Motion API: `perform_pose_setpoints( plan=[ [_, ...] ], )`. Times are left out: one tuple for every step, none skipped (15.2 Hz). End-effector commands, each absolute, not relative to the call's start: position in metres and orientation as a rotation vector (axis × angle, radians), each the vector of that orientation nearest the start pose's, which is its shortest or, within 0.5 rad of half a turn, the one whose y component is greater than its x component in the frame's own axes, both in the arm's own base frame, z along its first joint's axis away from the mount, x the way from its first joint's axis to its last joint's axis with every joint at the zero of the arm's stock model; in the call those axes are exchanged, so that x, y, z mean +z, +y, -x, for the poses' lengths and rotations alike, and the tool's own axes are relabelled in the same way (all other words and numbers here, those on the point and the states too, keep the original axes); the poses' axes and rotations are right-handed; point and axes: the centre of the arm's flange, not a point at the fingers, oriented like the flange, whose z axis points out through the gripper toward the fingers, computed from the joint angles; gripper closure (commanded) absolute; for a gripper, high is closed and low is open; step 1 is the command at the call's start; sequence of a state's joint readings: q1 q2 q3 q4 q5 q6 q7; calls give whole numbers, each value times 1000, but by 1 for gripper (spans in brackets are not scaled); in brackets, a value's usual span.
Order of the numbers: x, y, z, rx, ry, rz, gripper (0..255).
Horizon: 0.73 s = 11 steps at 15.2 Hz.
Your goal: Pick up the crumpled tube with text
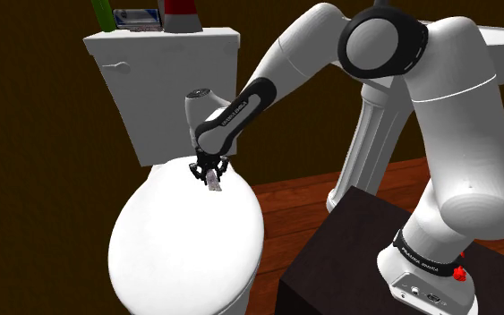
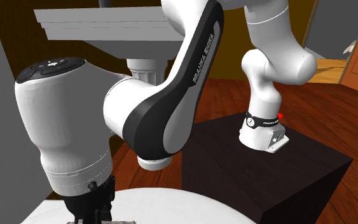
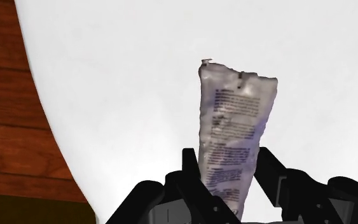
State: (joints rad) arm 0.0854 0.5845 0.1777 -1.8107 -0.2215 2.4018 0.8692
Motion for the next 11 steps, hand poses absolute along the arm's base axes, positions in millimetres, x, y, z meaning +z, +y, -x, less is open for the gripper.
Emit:
perform_pose_setpoints(
  plan=[
    [234, 161, -633, -73, 745, 3086, 255],
    [240, 161, -633, -73, 745, 3086, 255],
    [245, 161, -633, -73, 745, 3086, 255],
    [250, 161, -633, -73, 745, 3086, 255],
    [255, 161, -633, -73, 745, 3086, 255],
    [261, 161, -633, -73, 745, 3086, 255],
    [266, 161, -633, -73, 745, 3086, 255],
    [271, 161, -633, -73, 745, 3086, 255],
    [277, 161, -633, -73, 745, 3086, 255],
    [282, 161, -633, -73, 745, 3086, 255],
    [287, 161, -633, -73, 745, 3086, 255]
  ],
)
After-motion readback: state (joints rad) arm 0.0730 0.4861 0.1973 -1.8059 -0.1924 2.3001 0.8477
